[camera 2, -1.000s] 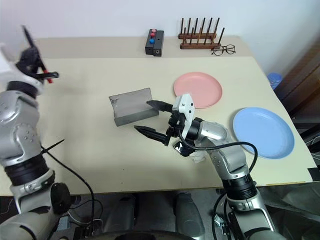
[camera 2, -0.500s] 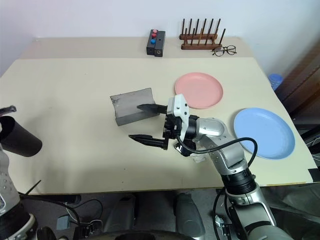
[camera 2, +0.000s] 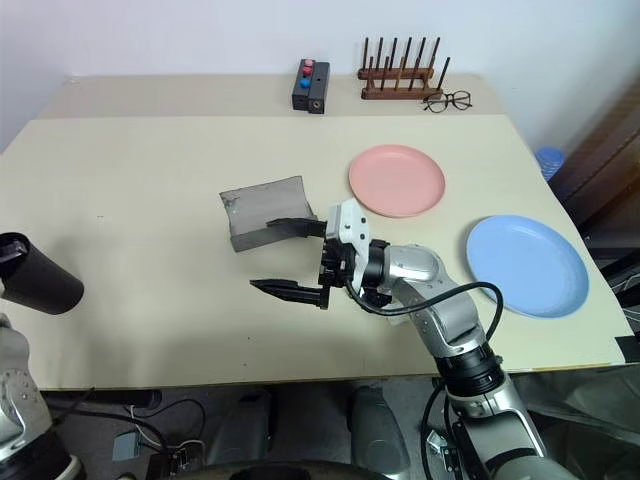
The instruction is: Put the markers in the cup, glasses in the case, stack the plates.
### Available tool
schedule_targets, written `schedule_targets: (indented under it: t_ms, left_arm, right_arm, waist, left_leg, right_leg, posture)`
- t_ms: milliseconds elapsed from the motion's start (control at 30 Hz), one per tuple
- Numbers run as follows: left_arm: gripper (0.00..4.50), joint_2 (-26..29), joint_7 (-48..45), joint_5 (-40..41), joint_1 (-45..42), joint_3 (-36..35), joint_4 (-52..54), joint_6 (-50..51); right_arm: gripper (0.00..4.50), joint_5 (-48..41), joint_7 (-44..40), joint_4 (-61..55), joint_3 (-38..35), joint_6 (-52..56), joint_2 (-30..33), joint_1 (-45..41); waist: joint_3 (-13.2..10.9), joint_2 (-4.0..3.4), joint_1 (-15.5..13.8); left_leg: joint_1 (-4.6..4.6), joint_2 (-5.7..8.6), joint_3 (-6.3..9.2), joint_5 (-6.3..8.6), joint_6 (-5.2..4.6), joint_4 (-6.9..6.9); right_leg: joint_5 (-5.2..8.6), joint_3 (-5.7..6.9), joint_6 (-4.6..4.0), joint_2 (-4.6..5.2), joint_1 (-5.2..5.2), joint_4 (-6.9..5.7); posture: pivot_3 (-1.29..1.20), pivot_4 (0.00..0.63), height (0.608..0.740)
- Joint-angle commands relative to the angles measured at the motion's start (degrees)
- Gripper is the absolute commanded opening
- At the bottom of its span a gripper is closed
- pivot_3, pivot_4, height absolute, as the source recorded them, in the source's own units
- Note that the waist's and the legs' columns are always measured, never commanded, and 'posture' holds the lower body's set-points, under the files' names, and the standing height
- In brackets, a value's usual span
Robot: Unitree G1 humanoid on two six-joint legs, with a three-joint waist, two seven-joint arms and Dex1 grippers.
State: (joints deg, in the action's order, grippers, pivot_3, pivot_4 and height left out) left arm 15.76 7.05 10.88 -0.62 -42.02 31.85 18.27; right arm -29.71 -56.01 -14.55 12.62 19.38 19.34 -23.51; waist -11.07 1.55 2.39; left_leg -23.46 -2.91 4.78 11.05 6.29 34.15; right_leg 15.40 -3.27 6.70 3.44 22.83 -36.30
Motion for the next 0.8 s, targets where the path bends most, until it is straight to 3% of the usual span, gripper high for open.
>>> schedule_targets:
  t_ms: [33, 367, 467, 600, 800]
  left_arm:
    - [0.04, 0.11, 0.83, -0.71, 0.8, -1.51, 0.17, -2.6]
    - [0.04, -0.6, 1.81, -0.69, 1.01, -0.08, -1.47, -4.84]
    - [1.18, -0.69, 2.27, -0.88, 0.96, 0.26, -1.6, -5.01]
    - [3.07, -0.73, 2.67, -0.97, 0.97, 0.64, -1.61, -4.95]
    - [3.07, -0.9, 2.96, -0.99, 0.95, 0.98, -1.47, -4.73]
  right_arm:
    - [4.5, -0.62, 0.73, -2.75, -0.91, -0.98, -0.68, -0.27]
    - [4.5, -0.57, 0.53, -3.16, -0.1, -0.8, -0.78, 0.08]
    - [4.5, -0.48, 0.43, -3.08, -0.03, -0.85, -0.71, 0.1]
    - [4.5, -0.32, 0.28, -2.99, 0.01, -0.92, -0.53, 0.24]
    - [4.5, -0.25, 0.17, -3.01, -0.03, -0.86, -0.36, 0.32]
  waist:
    - [0.0, 0.0, -0.01]
    - [0.0, 0.0, -0.02]
    - [0.0, 0.0, -0.03]
    - [0.0, 0.0, -0.01]
    - [0.0, 0.0, -0.01]
  left_leg:
    - [0.0, 0.0, 0.0, 0.0, 0.0, 0.0]
    - [0.0, 0.0, 0.0, 0.0, 0.0, 0.0]
    - [0.0, 0.0, 0.0, 0.0, 0.0, 0.0]
    - [0.0, 0.0, 0.0, 0.0, 0.0, 0.0]
    - [0.0, 0.0, 0.0, 0.0, 0.0, 0.0]
  right_leg:
    - [0.0, 0.0, 0.0, 0.0, 0.0, 0.0]
    - [0.01, 0.0, -0.02, 0.0, 0.0, 0.01]
    - [0.01, 0.0, -0.02, 0.0, 0.0, 0.01]
    - [0.01, 0.0, -0.02, 0.0, 0.0, 0.01]
    - [0.01, 0.0, -0.02, 0.0, 0.0, 0.01]
  posture:
    - [0.0, 0.15, 0.74]
    - [0.0, 0.15, 0.74]
    - [0.0, 0.15, 0.74]
    - [0.0, 0.15, 0.74]
    - [0.0, 0.15, 0.74]
